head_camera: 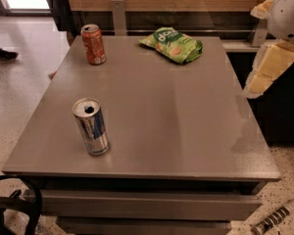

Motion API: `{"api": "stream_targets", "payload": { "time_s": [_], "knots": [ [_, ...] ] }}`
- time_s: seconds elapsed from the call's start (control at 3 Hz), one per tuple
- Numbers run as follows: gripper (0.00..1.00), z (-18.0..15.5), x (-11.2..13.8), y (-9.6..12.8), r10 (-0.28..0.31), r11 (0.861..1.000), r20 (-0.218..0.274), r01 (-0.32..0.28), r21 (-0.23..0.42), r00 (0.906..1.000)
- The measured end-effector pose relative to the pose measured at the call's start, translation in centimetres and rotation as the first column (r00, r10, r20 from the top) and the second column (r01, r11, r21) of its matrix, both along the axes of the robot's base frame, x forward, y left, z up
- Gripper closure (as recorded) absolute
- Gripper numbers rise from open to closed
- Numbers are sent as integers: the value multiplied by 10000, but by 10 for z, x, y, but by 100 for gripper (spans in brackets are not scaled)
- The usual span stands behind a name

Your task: Move green rice chip bag near redbull can

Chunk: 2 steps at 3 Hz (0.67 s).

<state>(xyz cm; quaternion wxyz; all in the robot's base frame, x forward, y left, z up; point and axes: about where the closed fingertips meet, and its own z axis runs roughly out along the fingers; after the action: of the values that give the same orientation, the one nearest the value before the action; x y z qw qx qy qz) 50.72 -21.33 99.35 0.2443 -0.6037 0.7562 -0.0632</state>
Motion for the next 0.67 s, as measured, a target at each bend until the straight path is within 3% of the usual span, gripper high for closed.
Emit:
{"api": "stream_targets", "payload": {
  "time_s": [0.33, 0.67],
  "knots": [
    [0, -6, 53, 10, -21, 9895, 1157, -147, 1441, 9933],
    [0, -11, 111, 19, -277, 9506, 2176, -415, 3075, 9757]
  ]
}}
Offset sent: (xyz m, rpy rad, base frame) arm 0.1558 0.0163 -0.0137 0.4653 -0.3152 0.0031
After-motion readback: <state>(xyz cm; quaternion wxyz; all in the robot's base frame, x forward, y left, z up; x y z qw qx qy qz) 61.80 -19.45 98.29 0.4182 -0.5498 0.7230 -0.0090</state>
